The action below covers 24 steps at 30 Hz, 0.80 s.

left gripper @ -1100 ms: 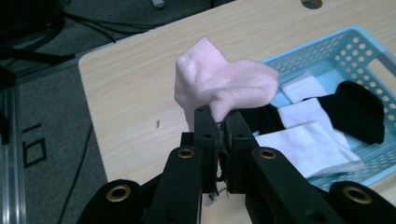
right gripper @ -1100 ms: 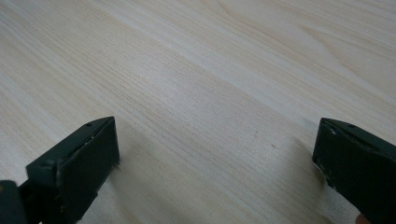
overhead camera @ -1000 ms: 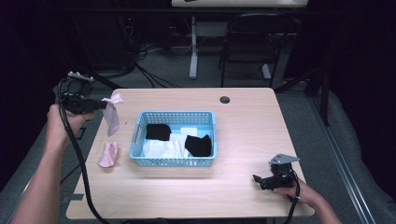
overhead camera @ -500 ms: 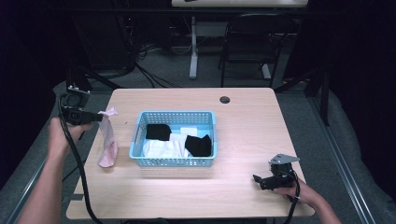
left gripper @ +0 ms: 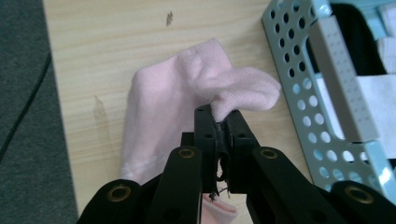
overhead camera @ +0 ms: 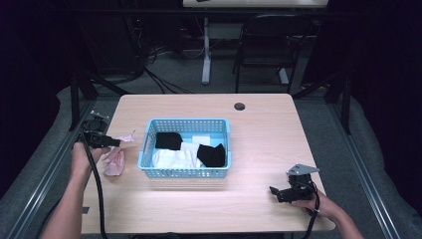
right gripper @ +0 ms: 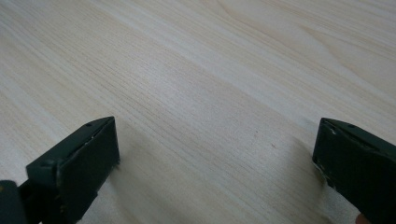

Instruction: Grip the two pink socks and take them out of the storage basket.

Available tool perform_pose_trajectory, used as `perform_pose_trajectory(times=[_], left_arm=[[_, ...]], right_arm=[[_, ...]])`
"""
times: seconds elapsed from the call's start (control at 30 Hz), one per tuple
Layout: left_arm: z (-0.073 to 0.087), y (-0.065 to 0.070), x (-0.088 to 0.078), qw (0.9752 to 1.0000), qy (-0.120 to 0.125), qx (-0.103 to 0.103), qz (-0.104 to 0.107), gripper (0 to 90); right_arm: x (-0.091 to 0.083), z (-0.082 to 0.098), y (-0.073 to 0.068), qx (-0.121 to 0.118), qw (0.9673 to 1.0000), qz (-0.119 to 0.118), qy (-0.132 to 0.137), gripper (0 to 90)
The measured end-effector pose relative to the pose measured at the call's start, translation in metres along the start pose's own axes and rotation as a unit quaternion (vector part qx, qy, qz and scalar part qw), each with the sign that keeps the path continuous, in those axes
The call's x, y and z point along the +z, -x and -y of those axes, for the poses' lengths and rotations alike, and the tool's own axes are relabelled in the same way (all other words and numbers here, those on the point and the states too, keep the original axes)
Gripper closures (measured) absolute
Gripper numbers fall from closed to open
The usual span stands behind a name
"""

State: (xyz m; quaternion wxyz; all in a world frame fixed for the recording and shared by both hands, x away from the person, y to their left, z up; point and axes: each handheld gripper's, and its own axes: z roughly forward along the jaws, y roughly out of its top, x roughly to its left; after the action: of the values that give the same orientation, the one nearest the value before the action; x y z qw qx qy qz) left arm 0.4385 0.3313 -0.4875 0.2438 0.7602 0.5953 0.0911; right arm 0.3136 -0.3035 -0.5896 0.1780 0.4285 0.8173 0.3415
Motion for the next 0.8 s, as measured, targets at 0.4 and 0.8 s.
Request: perform_pose_trajectory(times=[0.4, 0.8], left_arm=[[0.014, 0.003, 0.016, 0.9996, -0.018, -0.009, 0.020, 60.1], [0.032, 0.015, -0.022, 0.9997, 0.023, 0.004, 0.002, 22.2]], right_arm=[[0.000, 0.000, 0.000, 0.000, 1.0000, 0.000, 0.000, 0.0], [0.000, 0.000, 0.000, 0.000, 1.0000, 0.000, 0.000, 0.0]])
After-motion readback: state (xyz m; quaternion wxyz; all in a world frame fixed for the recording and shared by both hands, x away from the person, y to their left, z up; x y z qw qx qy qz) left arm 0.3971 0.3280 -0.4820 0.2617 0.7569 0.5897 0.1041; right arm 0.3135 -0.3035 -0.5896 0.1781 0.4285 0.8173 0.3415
